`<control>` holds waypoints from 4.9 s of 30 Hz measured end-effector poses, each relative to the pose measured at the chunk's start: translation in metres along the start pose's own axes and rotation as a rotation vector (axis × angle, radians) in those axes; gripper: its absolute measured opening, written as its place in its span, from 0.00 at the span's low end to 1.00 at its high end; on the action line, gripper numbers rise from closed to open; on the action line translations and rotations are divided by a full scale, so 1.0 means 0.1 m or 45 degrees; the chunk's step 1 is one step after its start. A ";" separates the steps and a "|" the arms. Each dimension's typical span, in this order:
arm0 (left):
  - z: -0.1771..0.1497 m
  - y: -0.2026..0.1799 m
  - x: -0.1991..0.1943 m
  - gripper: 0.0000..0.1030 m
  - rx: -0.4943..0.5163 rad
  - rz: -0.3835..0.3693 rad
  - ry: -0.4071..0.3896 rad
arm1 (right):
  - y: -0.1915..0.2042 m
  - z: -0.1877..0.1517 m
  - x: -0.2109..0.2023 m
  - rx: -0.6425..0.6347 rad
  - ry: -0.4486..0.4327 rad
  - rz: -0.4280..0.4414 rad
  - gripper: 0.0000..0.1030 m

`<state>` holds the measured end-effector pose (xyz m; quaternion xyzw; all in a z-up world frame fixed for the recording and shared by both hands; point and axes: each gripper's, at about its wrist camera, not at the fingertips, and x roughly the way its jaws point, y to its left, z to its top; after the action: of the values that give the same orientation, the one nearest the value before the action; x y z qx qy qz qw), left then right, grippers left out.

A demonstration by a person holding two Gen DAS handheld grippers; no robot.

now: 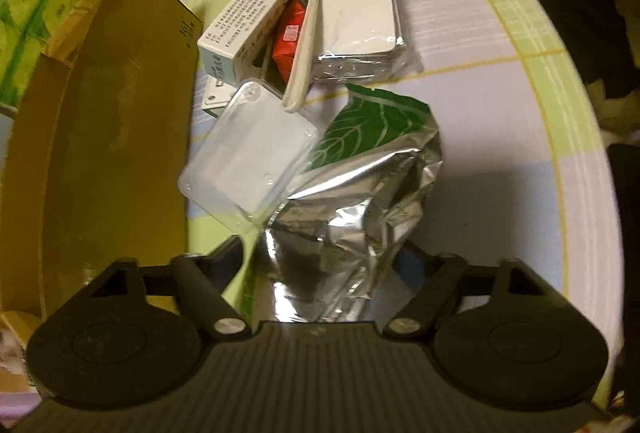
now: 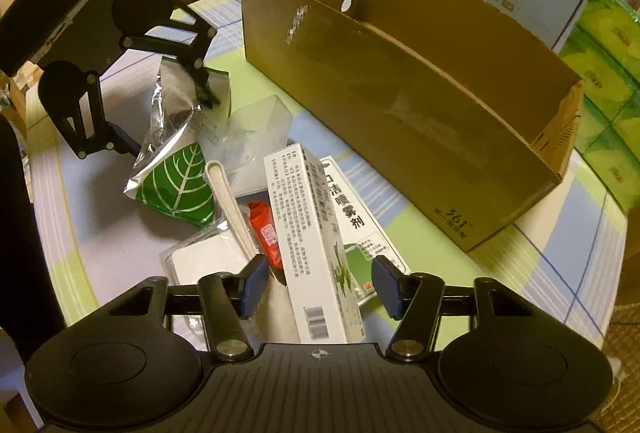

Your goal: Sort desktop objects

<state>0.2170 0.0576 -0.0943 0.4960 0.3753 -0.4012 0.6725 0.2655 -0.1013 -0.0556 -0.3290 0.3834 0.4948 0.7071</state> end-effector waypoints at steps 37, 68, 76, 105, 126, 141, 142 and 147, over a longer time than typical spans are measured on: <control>0.18 0.10 0.04 0.48 -0.708 -0.091 0.121 | -0.17 -0.12 0.06 0.248 0.019 -0.045 0.22; 0.27 0.37 -1.05 0.44 -1.254 0.073 0.126 | -0.05 0.14 -0.82 0.394 -0.193 -0.138 0.22; 0.42 0.63 -1.24 0.44 -1.310 0.136 0.093 | -0.08 0.30 -0.91 0.405 -0.225 -0.157 0.22; 0.20 2.47 -0.99 0.44 -1.624 0.183 -0.066 | -1.14 1.45 -0.43 0.622 -0.294 -0.183 0.22; 0.18 2.50 -0.48 0.44 -1.626 0.264 -0.059 | -1.35 1.41 0.07 0.672 -0.231 -0.171 0.22; 0.24 2.38 -0.52 0.45 -1.557 0.281 -0.053 | -1.36 1.40 0.05 0.749 -0.288 -0.141 0.24; 0.23 2.37 -0.52 0.45 -1.555 0.283 -0.053 | -1.36 1.40 0.04 0.747 -0.289 -0.149 0.24; 0.24 2.34 -0.56 0.48 -1.554 0.290 -0.062 | -1.36 1.34 -0.03 0.751 -0.295 -0.161 0.25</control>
<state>0.4110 0.0878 0.0475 0.0496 0.4661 -0.0512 0.8818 0.4236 -0.0295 0.0248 -0.0746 0.4058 0.3516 0.8403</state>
